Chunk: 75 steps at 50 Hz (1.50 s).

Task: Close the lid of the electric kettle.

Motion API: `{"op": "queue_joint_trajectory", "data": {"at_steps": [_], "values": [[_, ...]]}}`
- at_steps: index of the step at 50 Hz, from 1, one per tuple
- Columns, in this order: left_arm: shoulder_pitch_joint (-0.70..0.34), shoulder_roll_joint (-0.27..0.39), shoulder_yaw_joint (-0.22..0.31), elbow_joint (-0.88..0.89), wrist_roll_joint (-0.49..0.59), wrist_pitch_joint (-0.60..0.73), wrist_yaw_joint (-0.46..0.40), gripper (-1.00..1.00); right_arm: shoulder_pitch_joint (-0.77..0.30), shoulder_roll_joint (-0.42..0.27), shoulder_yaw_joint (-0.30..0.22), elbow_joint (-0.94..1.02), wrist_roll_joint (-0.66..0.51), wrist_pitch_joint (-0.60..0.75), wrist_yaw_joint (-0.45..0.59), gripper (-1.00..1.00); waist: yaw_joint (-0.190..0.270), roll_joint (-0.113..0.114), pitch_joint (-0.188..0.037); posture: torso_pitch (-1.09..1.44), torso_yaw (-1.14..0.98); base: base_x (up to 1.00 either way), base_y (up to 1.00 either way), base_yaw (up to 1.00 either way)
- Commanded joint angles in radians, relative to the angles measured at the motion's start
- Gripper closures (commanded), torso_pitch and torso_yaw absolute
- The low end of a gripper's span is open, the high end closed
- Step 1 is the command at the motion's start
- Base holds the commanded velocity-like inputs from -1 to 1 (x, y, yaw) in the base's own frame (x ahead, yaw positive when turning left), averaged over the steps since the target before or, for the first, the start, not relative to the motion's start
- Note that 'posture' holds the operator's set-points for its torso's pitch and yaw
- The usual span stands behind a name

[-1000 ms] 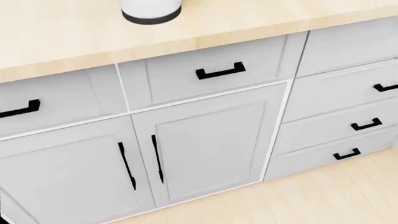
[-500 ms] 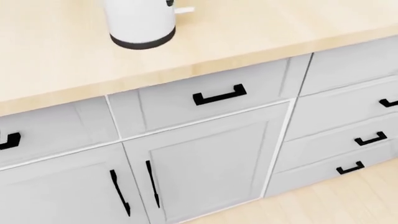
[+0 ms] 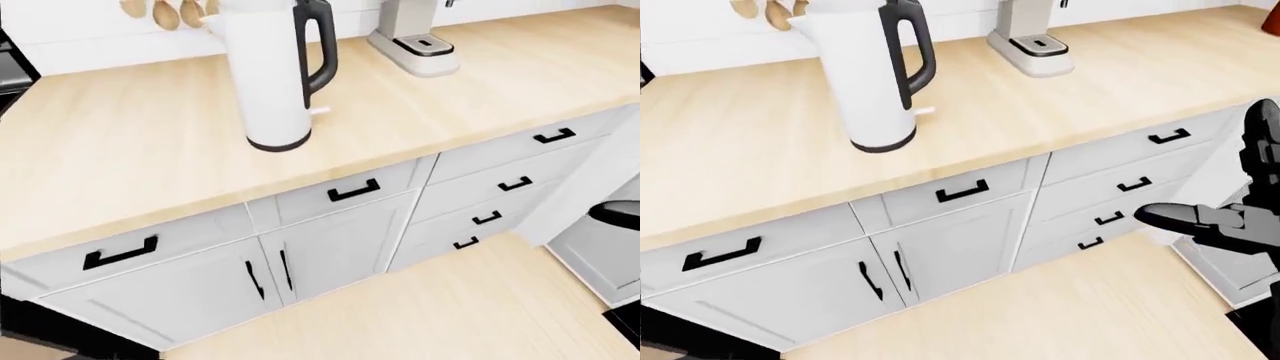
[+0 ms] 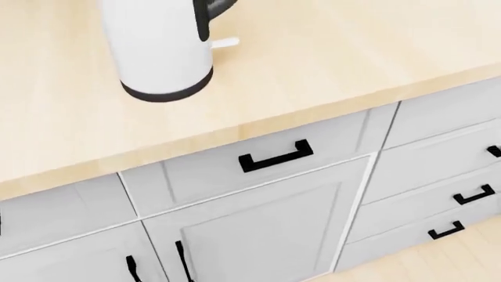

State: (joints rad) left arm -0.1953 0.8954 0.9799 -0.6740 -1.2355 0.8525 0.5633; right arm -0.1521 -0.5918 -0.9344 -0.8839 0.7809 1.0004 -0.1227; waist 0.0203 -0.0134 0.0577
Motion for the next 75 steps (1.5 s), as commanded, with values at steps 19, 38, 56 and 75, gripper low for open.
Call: {"op": "queue_joint_trajectory", "data": {"at_steps": [19,38,56,75], "values": [[-0.013,0.015,0.009,-0.012,0.002,-0.017,-0.006,-1.0,0.001,-0.007,0.0,-0.003,-0.017,-0.039,0.004,-1.0,-0.014,0.078,-0.008,0.0,0.0,0.18,0.0,0.0],[-0.008,0.023,0.02,-0.01,-0.012,-0.016,0.001,-1.0,-0.005,-0.007,-0.009,-0.007,-0.004,-0.039,-0.005,-1.0,-0.018,0.021,0.006,0.0,0.0,0.06,0.0,0.0],[-0.013,0.013,0.004,-0.007,0.01,-0.021,-0.01,-1.0,0.026,-0.019,-0.012,0.007,0.069,-0.098,-0.068,-1.0,-0.028,0.026,0.016,0.0,0.0,0.0,0.0,0.0],[-0.011,0.02,0.016,-0.007,-0.004,-0.018,-0.004,-1.0,0.005,-0.014,-0.02,-0.013,0.034,-0.051,-0.045,-1.0,0.001,0.001,-0.001,0.0,0.0,0.0,0.0,0.28]]}}
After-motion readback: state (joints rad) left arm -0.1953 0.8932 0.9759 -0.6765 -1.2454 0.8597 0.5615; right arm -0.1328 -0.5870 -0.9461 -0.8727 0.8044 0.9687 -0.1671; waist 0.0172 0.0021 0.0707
